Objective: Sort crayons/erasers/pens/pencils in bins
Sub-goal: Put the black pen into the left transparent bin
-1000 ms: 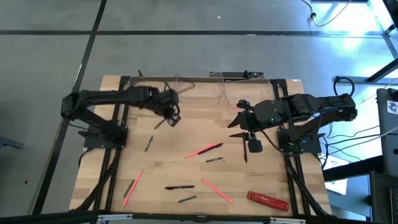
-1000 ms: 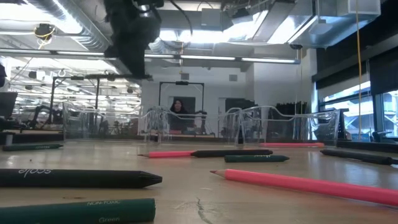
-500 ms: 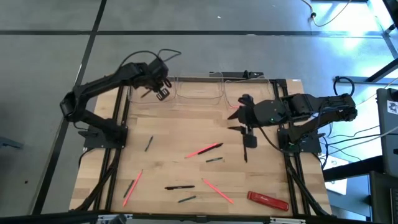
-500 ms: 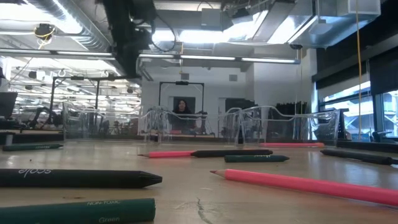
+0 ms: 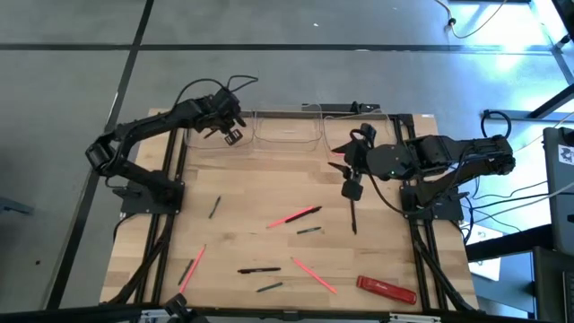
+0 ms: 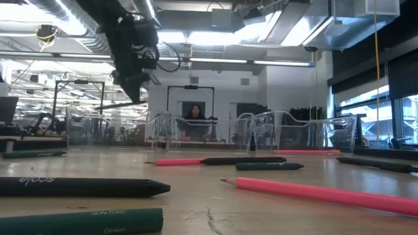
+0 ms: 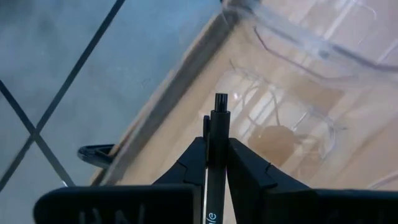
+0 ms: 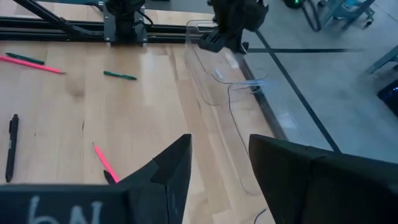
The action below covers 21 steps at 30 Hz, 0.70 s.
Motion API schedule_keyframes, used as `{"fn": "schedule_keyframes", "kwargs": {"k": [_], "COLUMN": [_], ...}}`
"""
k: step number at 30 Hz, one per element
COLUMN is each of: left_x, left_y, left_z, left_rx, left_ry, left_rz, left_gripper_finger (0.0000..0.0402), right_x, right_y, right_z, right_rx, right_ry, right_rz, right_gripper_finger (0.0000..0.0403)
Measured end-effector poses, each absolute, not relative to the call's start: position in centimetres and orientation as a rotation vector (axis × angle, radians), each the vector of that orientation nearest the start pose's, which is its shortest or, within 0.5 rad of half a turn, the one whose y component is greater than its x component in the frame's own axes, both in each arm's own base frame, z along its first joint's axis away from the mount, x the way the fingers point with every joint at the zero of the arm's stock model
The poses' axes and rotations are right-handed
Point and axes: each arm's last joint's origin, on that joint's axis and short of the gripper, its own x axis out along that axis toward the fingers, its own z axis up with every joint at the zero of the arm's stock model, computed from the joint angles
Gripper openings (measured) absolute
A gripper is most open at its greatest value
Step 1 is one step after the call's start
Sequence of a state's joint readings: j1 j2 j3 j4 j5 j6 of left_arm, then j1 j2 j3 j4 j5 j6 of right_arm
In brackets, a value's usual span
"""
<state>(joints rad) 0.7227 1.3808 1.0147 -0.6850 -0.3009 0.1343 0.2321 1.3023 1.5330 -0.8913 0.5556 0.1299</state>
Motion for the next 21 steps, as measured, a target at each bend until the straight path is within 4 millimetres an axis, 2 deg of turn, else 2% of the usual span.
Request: {"fn": "schedule_keyframes", "kwargs": {"k": [6,12,21], "left_x": [19.1,18.8,18.6], "left_y": [18.0,17.8,17.6], "left_z": [22.0,20.1,19.3], "left_rx": [-0.118,-0.104,-0.092], "left_ry": [1.132,1.104,1.105], "left_rz": [0.847,0.851,0.846], "left_gripper_finger": [0.0034,0.0036,0.0037], "right_x": [24.5,24.5,24.5], "right_y": [4.2,4.2,4.2], "right_z": [41.6,41.6,41.6], "right_rx": [-0.129,-0.129,-0.127], "right_ry": [0.59,0.59,0.591], "right_rz": [-0.35,-0.35,-0.344], "right_gripper_finger": [0.0163,0.0163,0.0163]}}
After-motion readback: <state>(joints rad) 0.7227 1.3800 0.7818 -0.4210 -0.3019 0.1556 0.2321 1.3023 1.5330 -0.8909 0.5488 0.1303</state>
